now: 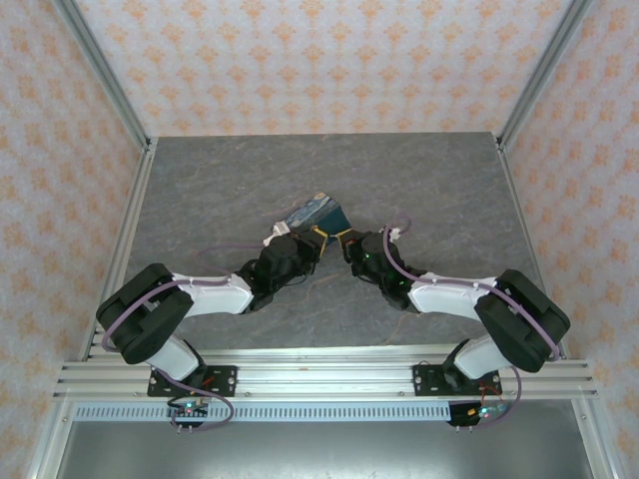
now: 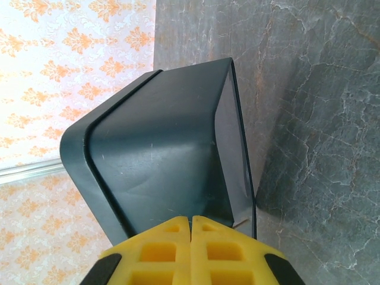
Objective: Unlock the padlock with the key
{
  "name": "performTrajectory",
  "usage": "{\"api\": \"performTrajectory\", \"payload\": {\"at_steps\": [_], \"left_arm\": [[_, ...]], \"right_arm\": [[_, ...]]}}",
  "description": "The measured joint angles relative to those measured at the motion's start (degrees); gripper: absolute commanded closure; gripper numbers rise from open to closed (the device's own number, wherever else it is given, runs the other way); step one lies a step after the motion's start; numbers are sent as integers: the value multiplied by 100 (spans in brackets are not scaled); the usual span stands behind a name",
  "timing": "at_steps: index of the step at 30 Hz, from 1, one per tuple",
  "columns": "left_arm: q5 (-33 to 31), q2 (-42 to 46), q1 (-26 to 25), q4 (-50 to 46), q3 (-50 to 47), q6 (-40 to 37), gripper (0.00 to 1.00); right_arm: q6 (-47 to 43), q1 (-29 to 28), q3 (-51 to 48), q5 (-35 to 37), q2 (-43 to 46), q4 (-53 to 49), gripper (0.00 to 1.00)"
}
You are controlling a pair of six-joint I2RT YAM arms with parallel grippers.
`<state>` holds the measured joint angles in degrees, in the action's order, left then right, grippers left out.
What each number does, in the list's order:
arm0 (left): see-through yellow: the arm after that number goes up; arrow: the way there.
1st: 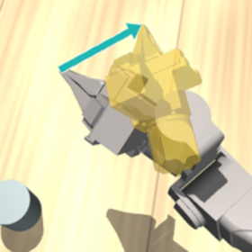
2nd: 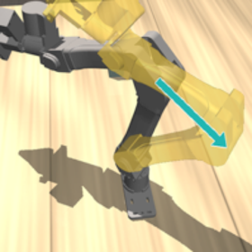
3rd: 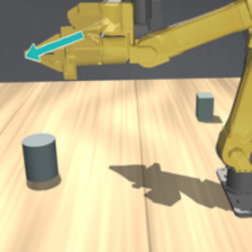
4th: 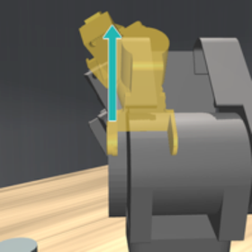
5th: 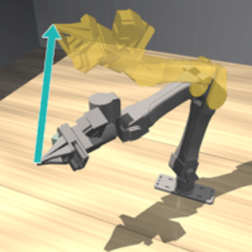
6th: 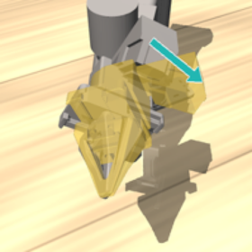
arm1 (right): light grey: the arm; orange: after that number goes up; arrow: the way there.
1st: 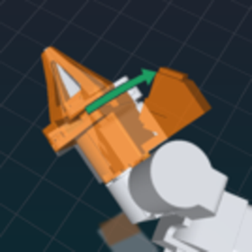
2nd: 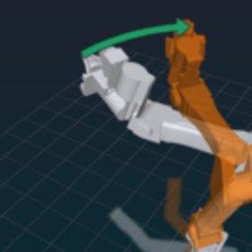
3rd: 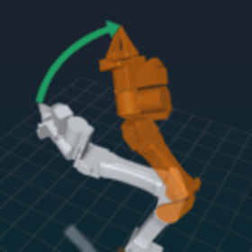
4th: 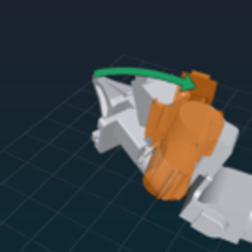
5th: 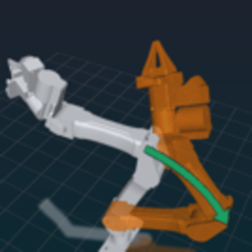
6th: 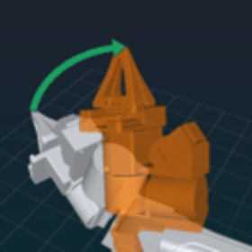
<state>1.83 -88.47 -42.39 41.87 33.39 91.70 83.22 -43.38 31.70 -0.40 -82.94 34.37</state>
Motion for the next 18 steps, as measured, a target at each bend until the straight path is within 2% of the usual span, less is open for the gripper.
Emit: {"api": "performTrajectory", "payload": {"at_steps": [18], "left_arm": [[-61,-44,0,13,33,0,100]], "right_arm": [[33,0,44,-68,-107,87,100]]}}
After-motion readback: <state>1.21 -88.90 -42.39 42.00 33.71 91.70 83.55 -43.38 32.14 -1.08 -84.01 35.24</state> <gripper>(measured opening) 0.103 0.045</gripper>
